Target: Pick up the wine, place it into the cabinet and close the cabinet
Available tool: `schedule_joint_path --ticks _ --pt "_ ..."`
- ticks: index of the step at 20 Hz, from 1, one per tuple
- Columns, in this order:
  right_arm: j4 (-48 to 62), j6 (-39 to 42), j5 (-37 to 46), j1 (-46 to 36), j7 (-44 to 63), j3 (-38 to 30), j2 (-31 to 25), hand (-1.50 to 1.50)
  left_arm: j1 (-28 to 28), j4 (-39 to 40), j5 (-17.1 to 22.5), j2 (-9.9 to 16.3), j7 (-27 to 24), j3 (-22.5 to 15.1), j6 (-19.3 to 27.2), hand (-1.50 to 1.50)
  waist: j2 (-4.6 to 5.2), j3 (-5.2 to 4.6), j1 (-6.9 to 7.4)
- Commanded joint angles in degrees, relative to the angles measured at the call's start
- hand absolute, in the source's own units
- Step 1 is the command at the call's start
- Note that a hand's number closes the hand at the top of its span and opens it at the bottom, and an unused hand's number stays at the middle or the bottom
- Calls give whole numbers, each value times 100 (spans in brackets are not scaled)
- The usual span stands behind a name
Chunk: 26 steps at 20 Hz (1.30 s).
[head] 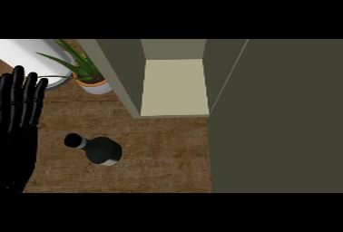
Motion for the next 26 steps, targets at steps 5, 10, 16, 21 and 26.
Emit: schedule_joint_path --ticks 5,10,16,21,26 --pt "-846 321 -67 1199 -445 -68 24 -150 -267 732 -75 -85 -645 -21 -134 -150 -95 32 93" --pt "-854 877 -859 953 901 526 -251 -150 -160 858 1558 -594 509 -171 -6 -150 -101 23 128" --pt "-1133 902 -1273 779 1429 288 -293 -150 -1178 1101 1578 -557 1094 -42 443 -150 -91 31 119" --pt "-1269 1252 -1603 1071 1446 -113 -398 -150 -1027 843 1425 -605 1217 -303 771 -150 -92 33 118" --pt "-1509 1020 -1109 795 1806 390 -111 -150 -734 617 1356 -606 1153 -708 941 -150 -93 32 130"
